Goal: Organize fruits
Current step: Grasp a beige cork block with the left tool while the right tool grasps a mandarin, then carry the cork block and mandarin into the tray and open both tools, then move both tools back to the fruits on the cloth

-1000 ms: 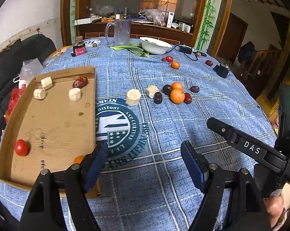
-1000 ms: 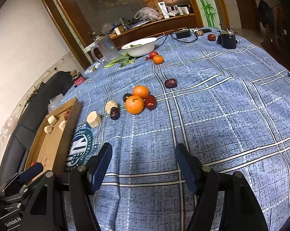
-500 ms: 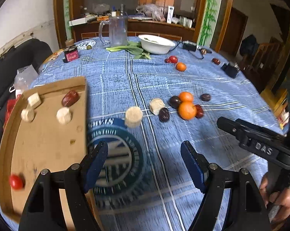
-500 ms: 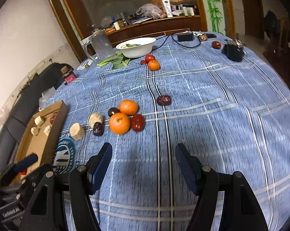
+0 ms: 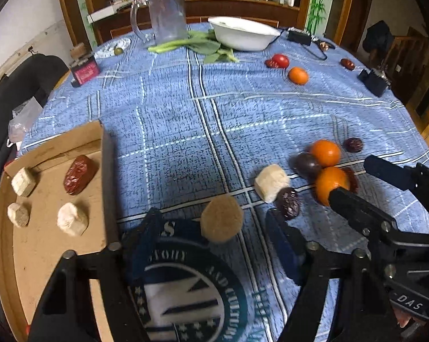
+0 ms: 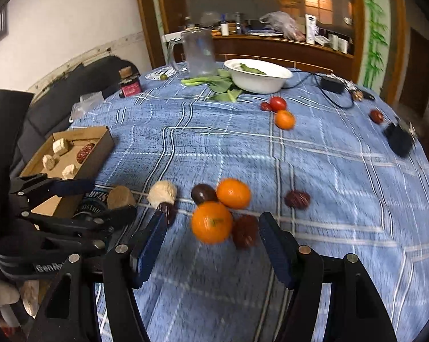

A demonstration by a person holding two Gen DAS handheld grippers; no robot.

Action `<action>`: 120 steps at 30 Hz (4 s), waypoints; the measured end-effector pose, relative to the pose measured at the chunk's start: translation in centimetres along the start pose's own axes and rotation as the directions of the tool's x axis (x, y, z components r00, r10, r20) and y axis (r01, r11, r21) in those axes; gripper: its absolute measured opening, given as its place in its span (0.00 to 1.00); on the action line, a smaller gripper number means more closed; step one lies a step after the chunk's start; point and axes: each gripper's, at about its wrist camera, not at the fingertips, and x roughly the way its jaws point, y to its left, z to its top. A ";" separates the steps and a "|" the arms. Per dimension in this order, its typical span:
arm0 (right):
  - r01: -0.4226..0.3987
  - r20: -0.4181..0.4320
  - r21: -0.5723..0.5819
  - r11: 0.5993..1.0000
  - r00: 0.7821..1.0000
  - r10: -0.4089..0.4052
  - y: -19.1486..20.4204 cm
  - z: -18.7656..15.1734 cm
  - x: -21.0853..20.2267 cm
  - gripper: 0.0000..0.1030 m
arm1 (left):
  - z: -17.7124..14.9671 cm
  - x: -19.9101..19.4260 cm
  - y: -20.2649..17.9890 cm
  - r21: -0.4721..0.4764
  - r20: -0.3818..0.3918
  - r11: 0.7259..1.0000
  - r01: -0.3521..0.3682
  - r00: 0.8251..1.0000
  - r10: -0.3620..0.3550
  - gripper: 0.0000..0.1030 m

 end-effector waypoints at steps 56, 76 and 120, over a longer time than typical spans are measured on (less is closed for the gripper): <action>-0.333 -0.230 -0.098 0.938 0.925 0.304 20.8 4.0 6.2 0.34 | -4.4 -3.4 23.2 -0.358 -0.036 0.932 -0.060 0.998 0.050 0.30; -0.310 0.006 0.002 0.951 0.951 0.310 15.5 1.0 -1.9 0.64 | -7.6 -16.9 19.4 -0.412 0.314 0.907 0.090 0.948 0.049 0.83; 0.018 0.067 0.270 0.963 0.997 -0.037 -3.8 -5.1 -6.8 0.89 | -3.3 -6.2 -1.8 -0.172 0.184 0.968 0.185 0.971 -0.153 0.84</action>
